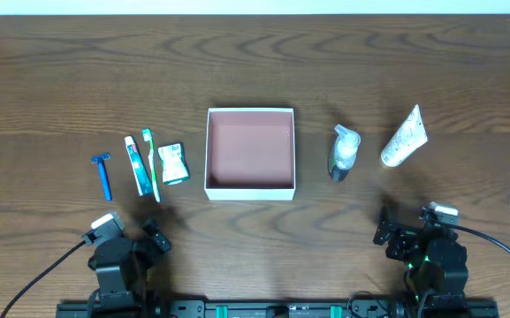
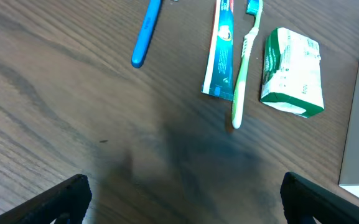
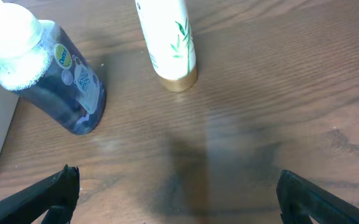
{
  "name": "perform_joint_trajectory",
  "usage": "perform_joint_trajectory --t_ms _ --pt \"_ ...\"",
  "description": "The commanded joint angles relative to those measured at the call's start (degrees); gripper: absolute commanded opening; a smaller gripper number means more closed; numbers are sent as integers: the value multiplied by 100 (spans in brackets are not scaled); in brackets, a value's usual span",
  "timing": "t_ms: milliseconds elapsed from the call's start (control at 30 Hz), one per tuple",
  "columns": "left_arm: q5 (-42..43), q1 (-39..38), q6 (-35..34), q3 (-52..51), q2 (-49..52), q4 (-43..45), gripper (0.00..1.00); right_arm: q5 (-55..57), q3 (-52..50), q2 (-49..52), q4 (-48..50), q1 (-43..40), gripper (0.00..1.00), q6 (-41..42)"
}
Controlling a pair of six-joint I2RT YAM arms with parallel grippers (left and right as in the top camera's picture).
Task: Pack container
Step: 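Move the right gripper to the white-green lotion tube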
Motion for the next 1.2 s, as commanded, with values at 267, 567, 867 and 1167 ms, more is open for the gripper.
perform_joint_trajectory --t_ms 267,567,867,1167 --pt "13 -17 57 -153 -44 -177 98 -17 -33 -35 -7 -48 99 -66" --pt "13 -17 57 -153 -44 -179 98 39 -33 -35 -9 -48 99 -85" --pt "13 -17 57 -153 -44 -179 98 -22 -33 -35 98 -48 99 -66" --pt "13 -17 57 -153 -44 -179 98 -575 -15 -35 358 -48 99 350"
